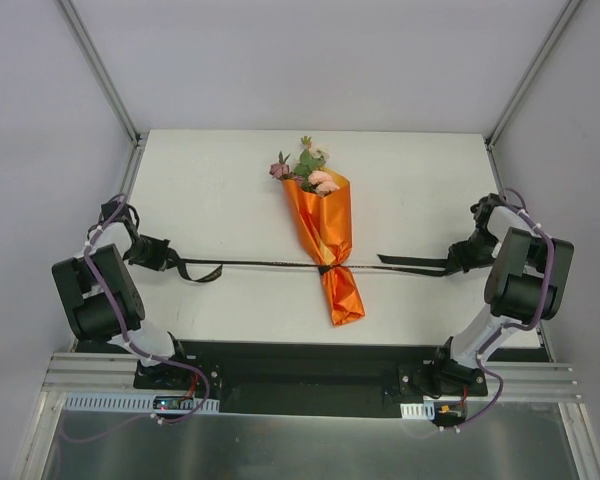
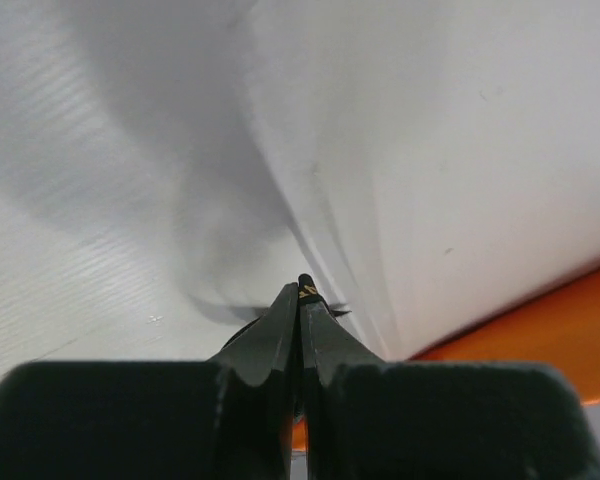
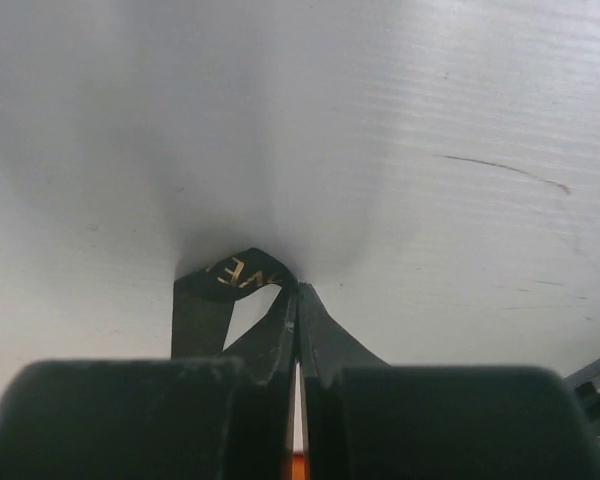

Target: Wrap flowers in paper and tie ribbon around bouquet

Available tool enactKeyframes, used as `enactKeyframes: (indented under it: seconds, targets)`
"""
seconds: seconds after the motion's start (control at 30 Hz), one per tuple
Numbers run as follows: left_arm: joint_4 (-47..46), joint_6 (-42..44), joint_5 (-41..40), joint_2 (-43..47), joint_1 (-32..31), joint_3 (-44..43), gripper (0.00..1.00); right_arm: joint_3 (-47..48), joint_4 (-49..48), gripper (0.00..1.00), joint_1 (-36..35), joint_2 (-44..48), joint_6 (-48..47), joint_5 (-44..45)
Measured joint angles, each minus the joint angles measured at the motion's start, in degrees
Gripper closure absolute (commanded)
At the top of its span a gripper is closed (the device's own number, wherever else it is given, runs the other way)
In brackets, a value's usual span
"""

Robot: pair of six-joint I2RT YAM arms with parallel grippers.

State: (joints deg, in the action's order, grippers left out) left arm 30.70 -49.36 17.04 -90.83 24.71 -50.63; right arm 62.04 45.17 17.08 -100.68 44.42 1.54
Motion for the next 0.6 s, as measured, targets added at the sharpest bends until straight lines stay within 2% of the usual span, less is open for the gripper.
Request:
enactKeyframes:
  seconds: [0.03,0.07,0.17,0.3,0.4,0.43,0.5,0.53,0.6]
  targets:
    - [-0.24,0.42,0.79,0.74,-0.15,0.07,0.91,0.0,0.07,1.0,-0.5,0.59,-0.72,1.42]
    - [-0.98,0.83,1.75,1.73,-0.33,0.28,0.73,0.0,0.09,0.99,-0.94,1.55,-1.79,2.99]
    - [-4.92,2.49,4.52,4.66,-0.26,1.77,0.43,0.0,-1.49,1.0,-1.42,3.26,-4.96,4.81]
    - [-9.49,2.99,8.81,8.74,0.02,5.18,0.25,0.15,-6.27,1.0,-1.25,3.76,-12.13,4.37]
    - [-10.4,3.37,11.69,13.18,-0.39,7.72,0.22,0.15,-8.59,0.76,-1.29,3.78,-16.52,3.45]
    - [-10.54,3.48,12.83,14.45,-0.87,7.89,0.21,0.15,-8.85,0.58,-1.38,3.78,-17.27,3.32]
    - [-11.58,3.34,15.06,15.93,-3.85,7.87,0.21,-0.07,-9.35,0.45,-1.6,4.24,-19.19,2.95]
    - [-12.09,3.15,15.85,16.24,-5.79,7.8,0.2,-0.7,-9.99,0.31,-1.84,4.94,-20.17,2.93]
    - [-13.14,1.55,16.41,16.39,-13.29,7.72,0.2,-2.91,-10.91,0.26,-2.84,7.96,-21.33,2.67]
